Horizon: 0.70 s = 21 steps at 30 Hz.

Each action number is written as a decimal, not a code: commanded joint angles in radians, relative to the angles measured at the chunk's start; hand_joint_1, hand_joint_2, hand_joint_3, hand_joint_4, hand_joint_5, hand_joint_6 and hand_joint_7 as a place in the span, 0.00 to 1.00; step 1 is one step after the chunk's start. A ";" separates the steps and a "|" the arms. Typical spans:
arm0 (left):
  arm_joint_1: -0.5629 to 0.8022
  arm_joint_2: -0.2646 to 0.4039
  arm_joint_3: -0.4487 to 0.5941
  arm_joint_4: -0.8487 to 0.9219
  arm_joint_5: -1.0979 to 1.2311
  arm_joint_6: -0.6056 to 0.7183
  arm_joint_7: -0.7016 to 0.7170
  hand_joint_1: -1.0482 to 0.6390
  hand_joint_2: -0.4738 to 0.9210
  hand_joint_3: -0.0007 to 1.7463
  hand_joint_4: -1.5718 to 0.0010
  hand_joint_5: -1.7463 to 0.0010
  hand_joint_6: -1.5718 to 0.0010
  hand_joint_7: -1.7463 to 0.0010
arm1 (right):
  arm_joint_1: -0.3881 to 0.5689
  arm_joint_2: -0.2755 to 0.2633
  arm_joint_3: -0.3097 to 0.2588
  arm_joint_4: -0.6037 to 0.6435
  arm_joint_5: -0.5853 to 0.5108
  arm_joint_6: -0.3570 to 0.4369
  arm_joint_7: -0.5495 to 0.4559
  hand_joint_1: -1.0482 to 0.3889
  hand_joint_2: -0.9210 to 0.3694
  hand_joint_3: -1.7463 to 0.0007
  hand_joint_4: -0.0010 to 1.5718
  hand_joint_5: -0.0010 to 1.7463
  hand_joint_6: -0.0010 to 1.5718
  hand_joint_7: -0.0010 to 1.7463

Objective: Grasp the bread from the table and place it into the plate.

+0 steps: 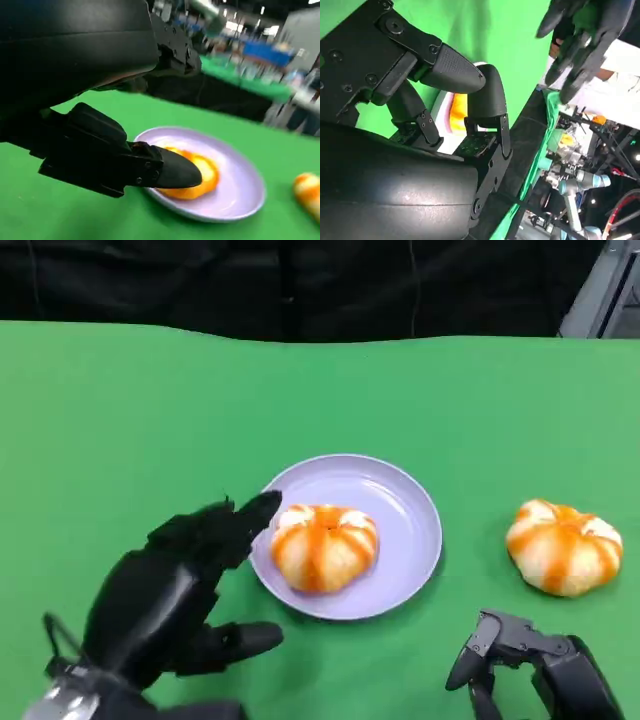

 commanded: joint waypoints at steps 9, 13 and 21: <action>0.104 -0.029 0.089 0.058 -0.043 -0.214 0.173 0.40 0.99 0.07 0.72 0.58 0.60 0.91 | 0.007 -0.012 -0.007 0.023 0.012 -0.047 -0.003 0.39 0.46 0.14 0.56 1.00 0.52 0.86; 0.141 -0.082 0.144 0.177 -0.115 -0.462 0.333 0.56 0.97 0.06 0.51 0.45 0.39 0.81 | 0.005 -0.009 -0.007 0.030 0.025 -0.050 0.001 0.35 0.48 0.14 0.55 1.00 0.52 0.87; 0.142 -0.127 0.179 0.242 -0.149 -0.558 0.337 0.58 0.95 0.10 0.50 0.42 0.38 0.78 | -0.001 -0.011 -0.007 0.036 0.024 -0.057 0.001 0.35 0.48 0.14 0.55 1.00 0.52 0.87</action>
